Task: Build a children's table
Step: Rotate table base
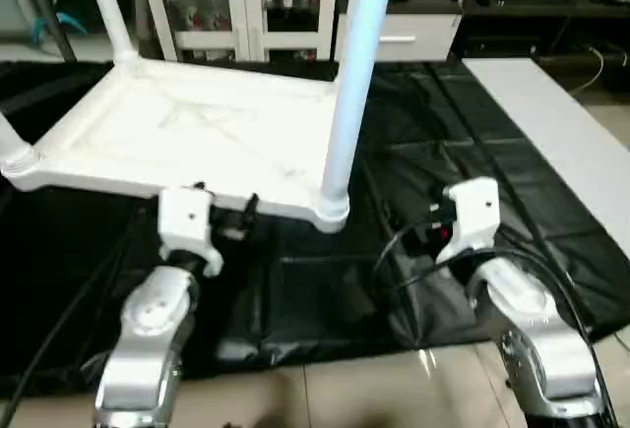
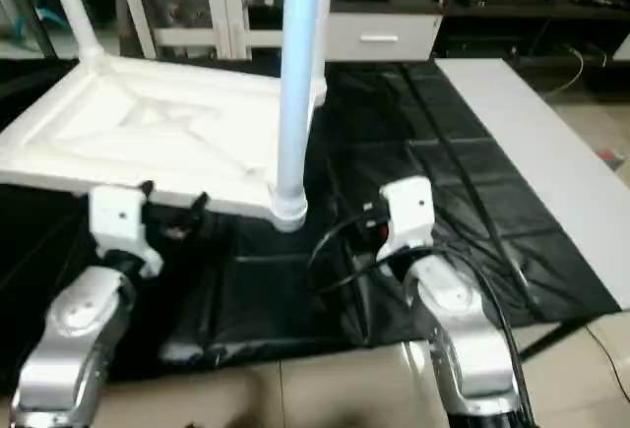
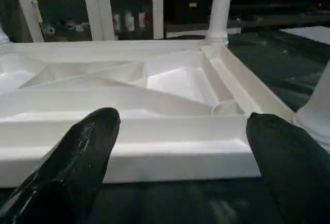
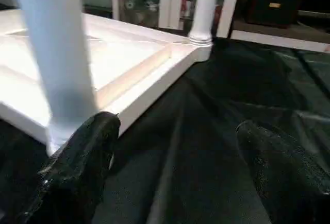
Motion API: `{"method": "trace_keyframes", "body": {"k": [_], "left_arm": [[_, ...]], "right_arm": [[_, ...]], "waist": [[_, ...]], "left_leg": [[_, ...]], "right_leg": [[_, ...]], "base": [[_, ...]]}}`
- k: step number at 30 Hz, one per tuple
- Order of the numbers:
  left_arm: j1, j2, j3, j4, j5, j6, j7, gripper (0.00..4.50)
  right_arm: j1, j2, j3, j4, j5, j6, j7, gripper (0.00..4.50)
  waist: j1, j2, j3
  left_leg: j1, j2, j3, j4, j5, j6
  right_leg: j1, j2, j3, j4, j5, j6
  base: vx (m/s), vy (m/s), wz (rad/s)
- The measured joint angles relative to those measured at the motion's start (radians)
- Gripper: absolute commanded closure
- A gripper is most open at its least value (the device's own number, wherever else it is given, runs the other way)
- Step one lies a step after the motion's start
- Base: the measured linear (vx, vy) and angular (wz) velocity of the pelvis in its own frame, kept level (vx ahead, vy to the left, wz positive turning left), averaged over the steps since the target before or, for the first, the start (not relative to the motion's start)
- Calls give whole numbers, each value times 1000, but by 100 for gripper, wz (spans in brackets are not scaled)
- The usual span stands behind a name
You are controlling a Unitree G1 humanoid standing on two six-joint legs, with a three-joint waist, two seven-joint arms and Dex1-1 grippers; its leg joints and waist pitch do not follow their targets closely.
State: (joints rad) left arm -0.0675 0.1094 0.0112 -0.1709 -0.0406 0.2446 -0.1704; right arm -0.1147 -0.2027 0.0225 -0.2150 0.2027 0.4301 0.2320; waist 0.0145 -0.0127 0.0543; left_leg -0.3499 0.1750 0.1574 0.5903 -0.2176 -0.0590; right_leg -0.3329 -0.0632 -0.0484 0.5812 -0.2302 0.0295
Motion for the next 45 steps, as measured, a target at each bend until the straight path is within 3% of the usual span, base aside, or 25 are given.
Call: {"method": "trace_keyframes", "body": {"k": [3,6,7,8,9,10,11,12,13,14,15,16,17,18,19,21,22,23,24,25,27,29,32,37,45], "left_arm": [[-4,-1,-19,-2,15,14,1,6],[-3,3,-25,-6,18,19,0,6],[6,5,-23,-9,18,19,0,6],[18,18,-14,-10,19,23,1,6],[20,23,-6,-10,20,26,4,6],[19,24,-7,-11,21,28,5,6],[17,20,-11,-20,21,30,5,6],[15,9,-18,-19,21,34,4,6],[17,-9,-44,-22,20,34,1,6],[20,-12,-65,-23,18,36,0,6],[20,-10,-65,-25,18,37,0,6],[23,-5,-61,-34,18,37,1,6],[25,1,-52,-46,18,37,1,6],[23,4,-47,-54,18,36,2,6],[38,10,-38,-60,18,36,3,6],[70,18,10,-59,13,36,10,6],[77,17,16,-60,10,36,10,6],[90,29,11,-71,-9,36,-12,6],[102,40,9,-84,-22,36,-32,6],[113,49,7,-90,-35,30,-55,6],[127,53,-20,-103,-62,12,-103,6],[146,81,-25,-111,-84,2,-147,6],[169,136,-15,-116,-106,0,-209,6],[204,197,-12,-146,-147,24,-303,6],[200,278,-44,-192,-188,64,-404,6]], "right_arm": [[-1,-7,-17,1,-1,0,-6,46],[-3,-6,-15,1,0,-1,-4,46],[-8,0,-9,3,0,-1,-1,46],[-12,5,-3,2,1,-1,2,46],[-9,5,-3,2,6,-1,11,46],[-3,5,-4,1,10,-1,16,46],[2,1,-5,1,17,-1,21,46],[17,-9,-16,0,20,-2,26,46],[29,-17,-24,4,20,-1,28,46],[33,-23,-34,4,20,-1,31,46],[32,-25,-35,2,22,-2,35,46],[32,-27,-35,-1,24,-2,41,46],[30,-27,-35,-4,26,-4,47,46],[30,-23,-32,-6,28,-5,52,46],[27,-12,-15,-3,31,-3,62,46],[25,-24,19,-7,40,1,98,46],[25,-38,24,-7,40,2,110,46],[19,-84,34,-3,35,2,141,46],[11,-109,31,6,29,2,154,46],[-3,-128,20,32,23,3,161,46],[-7,-151,-12,93,5,13,159,46],[-23,-153,-12,137,-16,13,157,46],[-79,-179,25,171,-33,23,177,46],[-88,-216,104,255,-60,50,241,46],[-183,-122,184,369,-108,44,274,46]], "waist": [[-3,2,0],[-12,9,-2],[-13,8,-2],[-22,5,-3],[-32,1,-4],[-39,-8,-5],[-47,-33,-8],[-41,-35,-6],[-28,-32,-5],[-20,-30,-4],[-11,-28,-6],[-4,-19,-9],[2,4,-13],[2,35,-14],[4,33,-9],[-27,0,-12],[-35,-7,-16],[-40,-22,-25],[-42,-41,-32],[-45,-48,-33],[-40,-51,-32],[-33,-51,-30],[-25,-50,-26],[-16,-60,-11],[-28,-62,-7]], "left_leg": [[-3,1,-20,-2,0,10],[3,-6,-41,-2,-11,29],[13,-12,-39,-4,-18,26],[31,-21,-38,2,-33,29],[43,-28,-37,6,-43,30],[55,-38,-35,7,-52,30],[67,-57,-26,14,-65,28],[59,-60,-20,41,-87,70],[45,-56,-29,91,-104,124],[13,-63,-39,157,-111,136],[-11,-65,-42,171,-110,133],[-33,-57,-46,151,-100,118],[-51,-34,-46,69,-75,111],[-52,-13,-52,45,-9,89],[-41,-5,-61,52,10,30],[-33,-30,-64,55,-8,40],[-32,-33,-65,57,-13,45],[-31,-44,-68,62,-17,52],[-31,-59,-69,70,-20,53],[-35,-71,-69,76,-21,53],[-33,-69,-68,49,-19,57],[-33,-51,-67,30,-4,27],[-31,-30,-52,31,4,5],[-16,-11,-19,32,2,0],[-19,-9,-13,31,2,0]], "right_leg": [[38,-13,-50,-31,-6,4],[66,-16,-70,-50,-19,-8],[56,-14,-65,-24,-42,-48],[43,-15,-47,33,-66,-87],[19,-18,-38,83,-72,-80],[-3,-19,-28,102,-71,-76],[-18,-26,0,83,-61,-24],[-3,-20,14,88,-74,-18],[11,-11,22,80,-77,-21],[33,-7,27,61,-78,-22],[49,-1,32,46,-78,-23],[64,8,28,31,-79,-25],[81,28,5,23,-87,-30],[94,47,-13,24,-99,-23],[95,46,-21,47,-120,-28],[50,23,-16,138,-142,-51],[16,20,-14,157,-134,-37],[-32,11,4,148,-103,0],[-58,-5,23,114,-64,18],[-71,-19,45,105,-22,20],[-72,-17,43,89,-11,14],[-68,-5,33,63,7,4],[-63,5,29,48,18,-13],[-51,4,33,41,15,-9],[-53,3,34,30,16,-9]], "base": [[76,3,41],[144,18,48],[200,11,34],[188,-8,10],[188,-8,10],[145,-48,0],[109,-69,8],[109,-69,8],[143,-47,8],[164,-19,1],[164,-19,1],[145,-3,-2],[154,17,4],[154,17,4],[143,56,-6],[160,42,-7],[165,-9,2],[106,-37,-18],[106,-37,-18],[1,-23,-19],[0,0,0],[-25,-56,0],[-51,-20,0],[-70,7,7],[-17,5,-1]]}}
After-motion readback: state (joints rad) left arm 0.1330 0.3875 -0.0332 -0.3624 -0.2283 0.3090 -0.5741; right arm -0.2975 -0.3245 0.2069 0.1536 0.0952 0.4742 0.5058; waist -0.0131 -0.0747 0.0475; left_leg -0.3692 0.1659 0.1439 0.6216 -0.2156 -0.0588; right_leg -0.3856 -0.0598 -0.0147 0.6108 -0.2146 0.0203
